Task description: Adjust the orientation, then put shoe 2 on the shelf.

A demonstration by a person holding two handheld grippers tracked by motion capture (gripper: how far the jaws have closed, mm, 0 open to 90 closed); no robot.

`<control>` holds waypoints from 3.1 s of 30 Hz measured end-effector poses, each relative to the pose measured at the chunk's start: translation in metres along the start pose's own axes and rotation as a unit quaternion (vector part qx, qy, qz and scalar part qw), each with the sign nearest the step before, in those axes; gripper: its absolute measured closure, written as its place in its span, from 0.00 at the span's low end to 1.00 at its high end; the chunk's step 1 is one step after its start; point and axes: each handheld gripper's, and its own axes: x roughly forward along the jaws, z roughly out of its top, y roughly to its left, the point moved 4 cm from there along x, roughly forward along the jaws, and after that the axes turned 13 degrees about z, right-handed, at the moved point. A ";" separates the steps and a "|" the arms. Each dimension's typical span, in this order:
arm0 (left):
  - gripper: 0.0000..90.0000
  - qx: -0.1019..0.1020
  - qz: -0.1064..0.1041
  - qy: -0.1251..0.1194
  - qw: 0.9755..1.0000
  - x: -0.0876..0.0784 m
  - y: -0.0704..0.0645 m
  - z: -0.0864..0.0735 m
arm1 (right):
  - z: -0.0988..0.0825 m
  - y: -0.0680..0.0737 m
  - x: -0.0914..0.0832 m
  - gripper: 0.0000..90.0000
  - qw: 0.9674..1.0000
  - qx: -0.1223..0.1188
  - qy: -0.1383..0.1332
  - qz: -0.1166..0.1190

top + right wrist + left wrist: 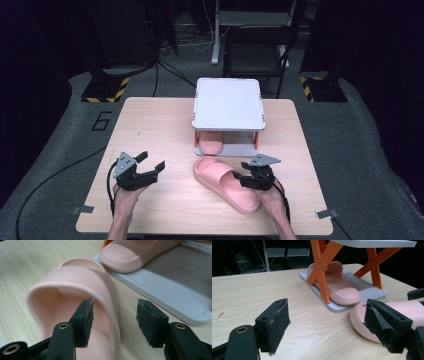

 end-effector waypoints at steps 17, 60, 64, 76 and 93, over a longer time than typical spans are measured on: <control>0.22 -0.003 0.002 -0.002 1.000 0.000 0.001 0.002 | -0.062 -0.017 -0.050 0.40 0.999 0.010 0.034 0.003; 0.22 -0.009 0.006 -0.008 1.000 -0.009 0.010 0.007 | 0.014 -0.012 -0.074 0.21 0.994 0.005 -0.106 0.016; 0.22 -0.007 0.007 -0.009 1.000 -0.010 0.011 0.006 | 0.023 -0.027 -0.086 0.18 0.990 0.018 -0.136 -0.023; 0.22 -0.004 -0.006 -0.005 1.000 -0.008 -0.006 -0.002 | 0.056 -0.055 -0.104 0.21 0.982 0.016 -0.166 -0.086; 0.22 0.087 -0.093 0.041 0.991 -0.003 -0.129 -0.043 | 0.118 -0.070 -0.067 0.22 0.983 0.002 -0.160 -0.088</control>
